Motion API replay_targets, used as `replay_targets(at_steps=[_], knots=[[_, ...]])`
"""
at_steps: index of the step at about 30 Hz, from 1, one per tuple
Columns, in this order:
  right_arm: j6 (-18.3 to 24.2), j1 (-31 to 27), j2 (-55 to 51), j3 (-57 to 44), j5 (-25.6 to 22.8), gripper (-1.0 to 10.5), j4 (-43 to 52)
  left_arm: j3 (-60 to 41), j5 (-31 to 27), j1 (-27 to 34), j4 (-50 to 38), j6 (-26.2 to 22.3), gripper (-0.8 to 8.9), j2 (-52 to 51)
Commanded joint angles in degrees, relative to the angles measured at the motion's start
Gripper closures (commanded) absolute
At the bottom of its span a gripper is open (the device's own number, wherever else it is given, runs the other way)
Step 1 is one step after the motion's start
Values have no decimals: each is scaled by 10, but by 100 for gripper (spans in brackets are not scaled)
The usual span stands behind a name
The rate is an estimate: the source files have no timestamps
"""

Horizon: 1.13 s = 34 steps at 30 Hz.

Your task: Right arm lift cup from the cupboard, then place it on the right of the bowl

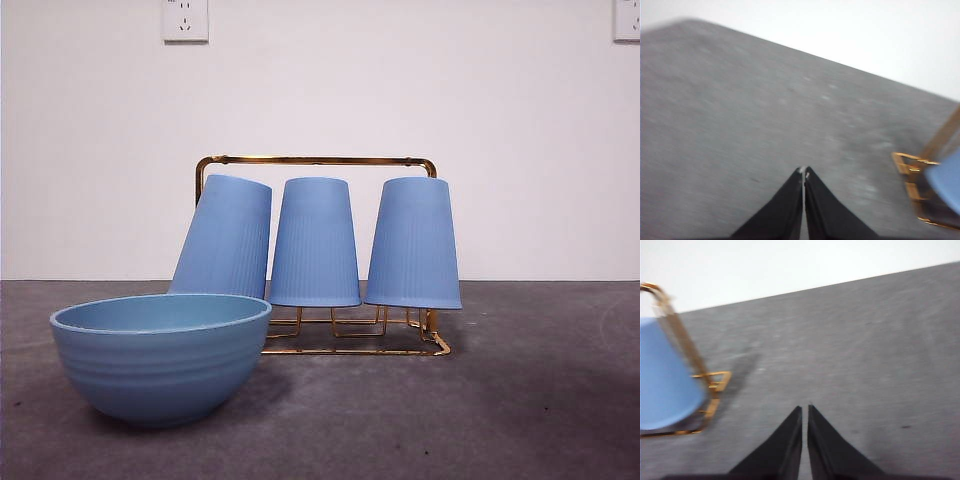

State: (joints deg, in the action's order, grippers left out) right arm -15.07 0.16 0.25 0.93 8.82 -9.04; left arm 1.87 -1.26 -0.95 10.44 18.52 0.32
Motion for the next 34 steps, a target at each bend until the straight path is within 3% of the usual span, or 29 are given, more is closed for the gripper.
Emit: replay_targets(at_steps=[1,6,13,19,27,34], knots=[[-70,2,3,5,23,940,-1,2,44,-5,3,106,805,7],[-103,10,18,51,33,940,-27,41,76,-17,4,152,805,45],[-111,20,76,166,63,940,-71,135,106,-29,5,143,805,134],[-104,20,160,269,136,940,-122,249,174,-43,28,108,805,243],[-33,21,287,383,260,940,-202,386,260,-87,91,57,805,370],[35,41,369,456,293,940,-271,477,383,-125,167,8,805,466]])
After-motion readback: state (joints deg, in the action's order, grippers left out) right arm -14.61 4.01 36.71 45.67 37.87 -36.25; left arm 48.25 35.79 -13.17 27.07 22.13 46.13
